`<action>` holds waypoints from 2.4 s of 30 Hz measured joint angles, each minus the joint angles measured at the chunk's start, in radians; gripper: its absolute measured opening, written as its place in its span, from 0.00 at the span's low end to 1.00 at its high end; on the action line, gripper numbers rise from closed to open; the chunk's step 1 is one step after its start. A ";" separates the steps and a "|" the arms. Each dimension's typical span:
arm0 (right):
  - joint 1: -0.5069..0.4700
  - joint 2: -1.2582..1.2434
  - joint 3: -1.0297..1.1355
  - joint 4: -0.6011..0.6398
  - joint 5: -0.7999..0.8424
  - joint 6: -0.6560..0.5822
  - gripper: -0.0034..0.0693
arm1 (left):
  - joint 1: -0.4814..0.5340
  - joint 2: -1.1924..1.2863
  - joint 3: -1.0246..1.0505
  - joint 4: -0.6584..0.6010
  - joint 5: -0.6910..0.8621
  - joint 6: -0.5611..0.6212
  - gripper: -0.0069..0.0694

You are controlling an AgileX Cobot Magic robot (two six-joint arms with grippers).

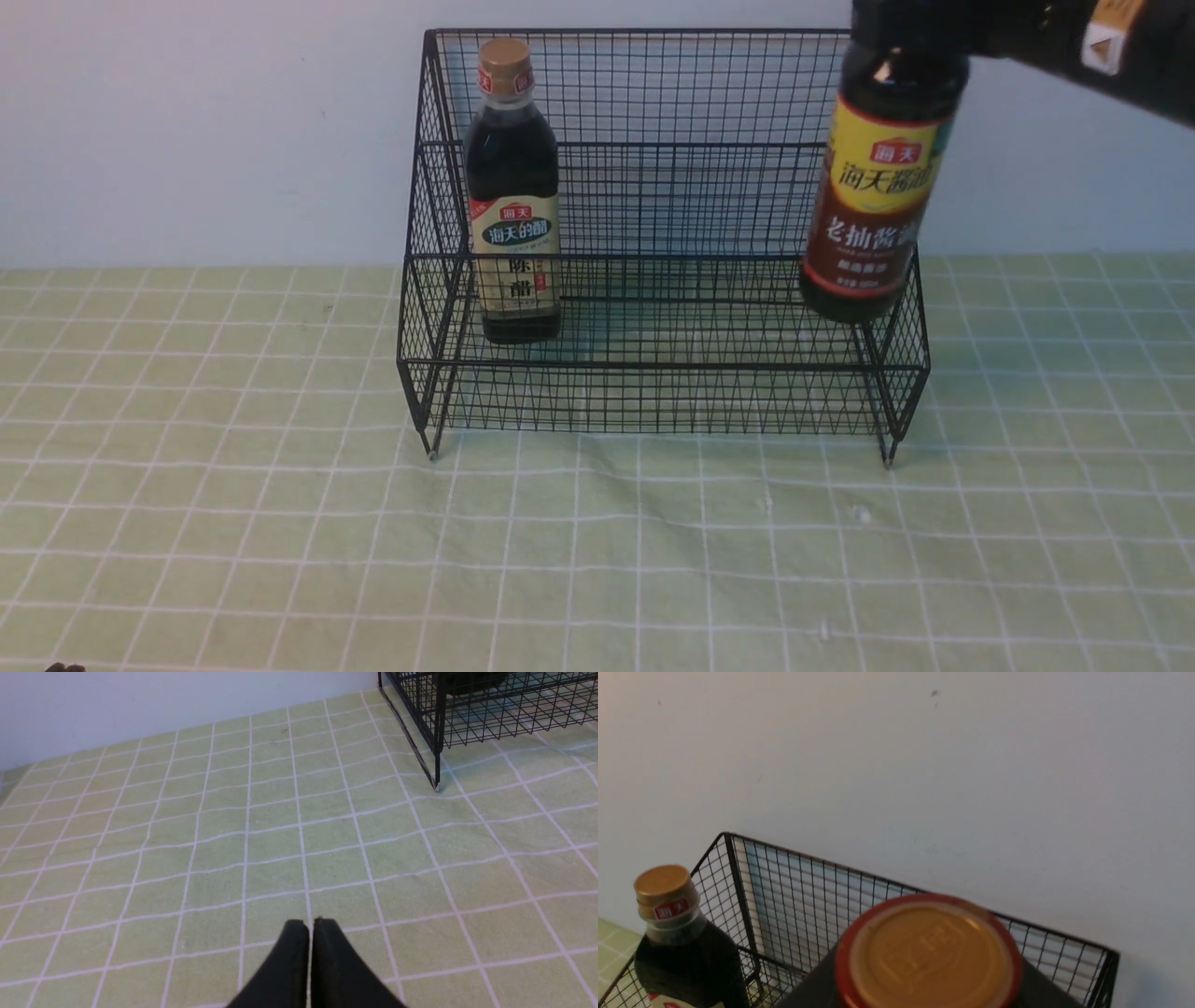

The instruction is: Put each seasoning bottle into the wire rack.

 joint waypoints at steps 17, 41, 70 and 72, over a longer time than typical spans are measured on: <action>0.002 0.090 0.061 -0.004 0.107 0.108 0.41 | 0.000 0.000 0.000 0.000 0.000 0.000 0.08; 0.002 -0.053 0.088 -0.042 0.133 0.112 0.67 | 0.000 0.000 0.000 0.000 0.000 0.000 0.08; 0.002 -0.981 0.555 0.874 0.328 -0.592 0.03 | 0.000 0.000 0.000 0.000 0.000 0.000 0.08; 0.002 -1.050 0.595 0.882 0.265 -0.592 0.03 | 0.000 0.000 0.000 0.000 0.000 0.000 0.08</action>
